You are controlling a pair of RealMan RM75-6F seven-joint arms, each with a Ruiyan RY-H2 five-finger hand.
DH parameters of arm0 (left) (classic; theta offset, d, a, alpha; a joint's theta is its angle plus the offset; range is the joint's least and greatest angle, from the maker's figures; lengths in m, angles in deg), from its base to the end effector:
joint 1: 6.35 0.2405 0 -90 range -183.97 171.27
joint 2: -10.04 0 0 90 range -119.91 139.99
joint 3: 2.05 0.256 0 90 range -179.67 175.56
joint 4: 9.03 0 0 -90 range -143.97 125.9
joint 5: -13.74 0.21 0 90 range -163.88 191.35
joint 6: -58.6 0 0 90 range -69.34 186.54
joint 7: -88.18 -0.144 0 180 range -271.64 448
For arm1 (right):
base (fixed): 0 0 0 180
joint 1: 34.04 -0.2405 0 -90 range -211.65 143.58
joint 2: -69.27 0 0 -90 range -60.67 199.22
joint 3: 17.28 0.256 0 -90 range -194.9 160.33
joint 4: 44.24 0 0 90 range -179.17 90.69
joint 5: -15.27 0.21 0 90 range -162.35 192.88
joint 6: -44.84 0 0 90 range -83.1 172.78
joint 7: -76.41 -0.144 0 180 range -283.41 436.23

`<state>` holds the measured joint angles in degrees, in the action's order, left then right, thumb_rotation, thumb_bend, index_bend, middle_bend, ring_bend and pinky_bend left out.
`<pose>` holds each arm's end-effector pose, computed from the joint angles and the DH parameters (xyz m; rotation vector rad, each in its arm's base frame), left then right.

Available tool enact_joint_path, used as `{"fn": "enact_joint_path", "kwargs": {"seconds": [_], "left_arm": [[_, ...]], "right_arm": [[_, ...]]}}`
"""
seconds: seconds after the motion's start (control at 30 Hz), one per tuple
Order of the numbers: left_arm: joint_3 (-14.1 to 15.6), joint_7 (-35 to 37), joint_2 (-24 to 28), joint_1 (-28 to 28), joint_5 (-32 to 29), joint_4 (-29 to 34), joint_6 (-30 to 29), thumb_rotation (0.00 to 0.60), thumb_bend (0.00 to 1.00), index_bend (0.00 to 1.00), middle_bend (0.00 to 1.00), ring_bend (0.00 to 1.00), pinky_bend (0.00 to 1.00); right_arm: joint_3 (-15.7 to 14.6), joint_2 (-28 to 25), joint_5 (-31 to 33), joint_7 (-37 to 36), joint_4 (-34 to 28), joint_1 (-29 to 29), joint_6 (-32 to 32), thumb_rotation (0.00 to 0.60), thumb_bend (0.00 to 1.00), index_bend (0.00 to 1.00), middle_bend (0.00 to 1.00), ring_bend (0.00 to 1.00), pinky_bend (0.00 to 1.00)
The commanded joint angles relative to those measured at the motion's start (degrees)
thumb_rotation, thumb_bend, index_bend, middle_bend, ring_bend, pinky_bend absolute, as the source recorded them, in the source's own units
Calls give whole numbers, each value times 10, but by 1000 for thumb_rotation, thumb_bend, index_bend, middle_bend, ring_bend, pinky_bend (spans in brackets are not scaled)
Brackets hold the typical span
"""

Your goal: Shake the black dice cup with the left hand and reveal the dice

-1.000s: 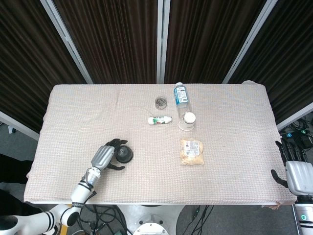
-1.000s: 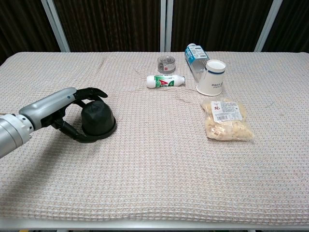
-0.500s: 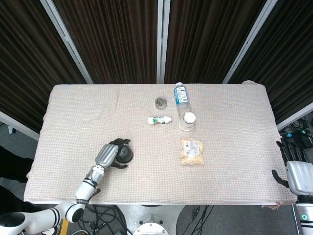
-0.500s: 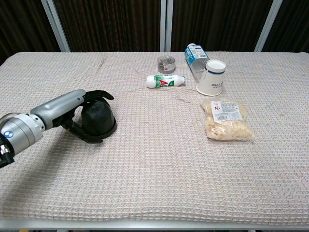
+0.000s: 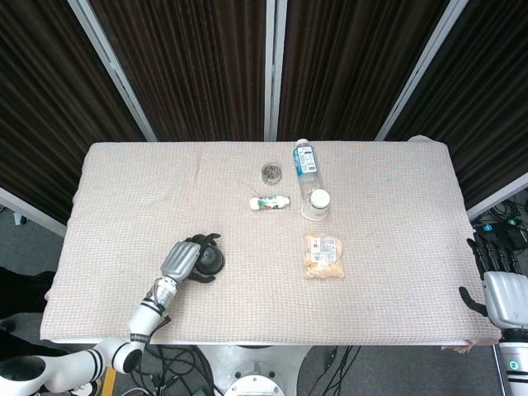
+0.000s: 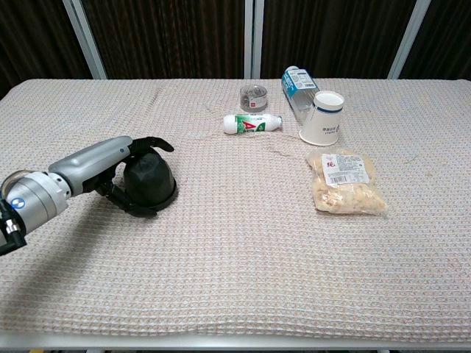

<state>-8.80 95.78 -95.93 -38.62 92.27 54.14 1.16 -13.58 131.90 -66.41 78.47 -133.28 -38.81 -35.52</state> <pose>-0.1991 0.2996 -0.0927 -1.7334 -1.3063 -1.0966 -0.3380 -0.1840 0.1703 1.3811 -0.8940 0.7433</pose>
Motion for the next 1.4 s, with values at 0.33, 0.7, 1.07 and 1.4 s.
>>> {"fn": "enact_joint_path", "kwargs": {"seconds": [0.33, 0.7, 1.07, 1.4], "left_arm": [[1, 8, 1, 2, 2, -3, -10, 600, 30, 205, 333, 263, 351], [-3, 11, 5, -1, -1, 3, -8, 600, 74, 280, 411, 337, 422], [-19, 5, 86, -22, 12, 102, -2, 600, 89, 436, 451, 377, 470], [-95, -134, 246, -97, -50, 268, 74, 600, 91, 427, 454, 380, 474]], "right_arm": [[0, 1, 3, 1, 1, -2, 5, 600, 194, 0, 0, 0, 0], [1, -1, 5, -2, 2, -1, 4, 600, 193, 0, 0, 0, 0], [3, -3, 7, 1, -2, 0, 2, 600, 194, 0, 0, 0, 0], [5, 1, -18, -8, -3, 0, -23, 600, 194, 0, 0, 0, 0]]}}
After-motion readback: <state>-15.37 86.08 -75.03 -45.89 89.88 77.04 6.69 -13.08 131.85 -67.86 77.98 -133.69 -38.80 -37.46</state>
